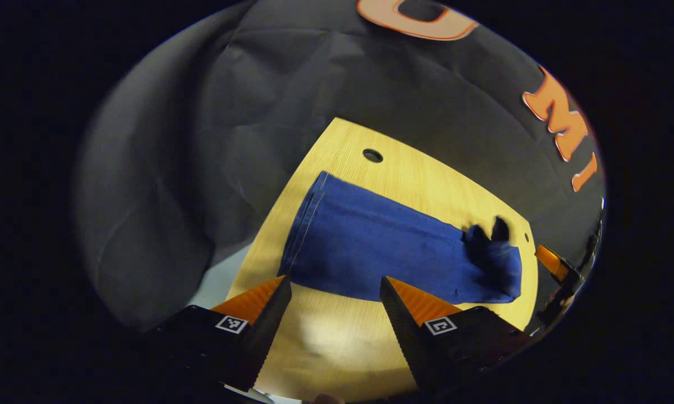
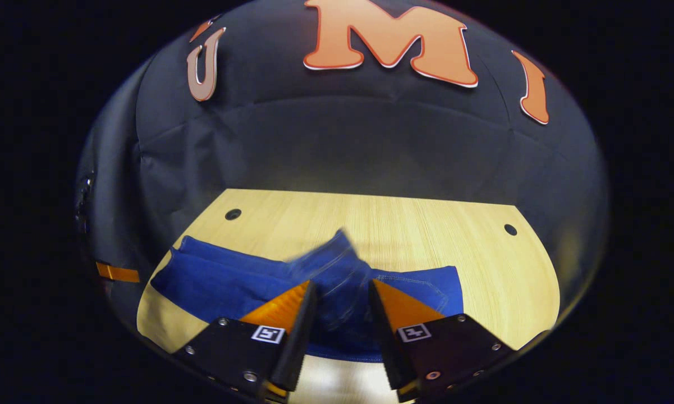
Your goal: Grasp the waist and the cuffs of the jeans and fold them to make the two legs overlap; first hold the waist and fold one-third of the jeans toward the cuffs, then hold the cuffs and fold the remaining one-third in the same direction to finish folding.
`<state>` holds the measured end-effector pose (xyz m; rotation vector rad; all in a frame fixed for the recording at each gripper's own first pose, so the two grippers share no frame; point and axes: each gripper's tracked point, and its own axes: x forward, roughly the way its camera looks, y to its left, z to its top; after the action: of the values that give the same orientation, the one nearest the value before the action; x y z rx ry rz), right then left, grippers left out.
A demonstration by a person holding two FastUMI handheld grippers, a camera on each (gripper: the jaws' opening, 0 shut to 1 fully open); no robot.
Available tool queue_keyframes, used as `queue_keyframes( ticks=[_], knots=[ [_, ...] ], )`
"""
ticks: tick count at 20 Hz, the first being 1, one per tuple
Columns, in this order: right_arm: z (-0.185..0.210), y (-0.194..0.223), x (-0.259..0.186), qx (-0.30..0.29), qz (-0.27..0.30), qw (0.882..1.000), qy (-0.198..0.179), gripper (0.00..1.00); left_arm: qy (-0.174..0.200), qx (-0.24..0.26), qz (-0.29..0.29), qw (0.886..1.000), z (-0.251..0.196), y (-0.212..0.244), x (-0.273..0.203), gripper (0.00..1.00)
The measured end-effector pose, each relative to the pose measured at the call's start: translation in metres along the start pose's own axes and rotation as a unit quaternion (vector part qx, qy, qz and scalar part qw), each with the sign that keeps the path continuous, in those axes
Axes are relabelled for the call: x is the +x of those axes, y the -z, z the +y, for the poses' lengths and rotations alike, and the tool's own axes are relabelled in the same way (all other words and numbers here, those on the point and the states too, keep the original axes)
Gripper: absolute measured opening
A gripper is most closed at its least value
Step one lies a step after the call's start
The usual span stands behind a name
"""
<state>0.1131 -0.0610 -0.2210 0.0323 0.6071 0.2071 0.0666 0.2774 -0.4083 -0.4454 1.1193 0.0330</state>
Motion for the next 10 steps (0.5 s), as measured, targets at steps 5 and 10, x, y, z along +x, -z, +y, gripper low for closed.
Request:
queue_keyframes(
  ticks=[5,10],
  knots=[
    [-0.010,-0.012,-0.024,-0.008,-0.019,1.000,0.021,0.83,0.012,-0.076,0.047,0.996,0.026,0.006,0.013,0.98],
    [-0.024,-0.021,-0.054,-0.005,-0.042,0.998,0.052,0.90,0.002,-0.107,0.091,0.990,0.061,0.006,0.043,0.98]
  ],
)
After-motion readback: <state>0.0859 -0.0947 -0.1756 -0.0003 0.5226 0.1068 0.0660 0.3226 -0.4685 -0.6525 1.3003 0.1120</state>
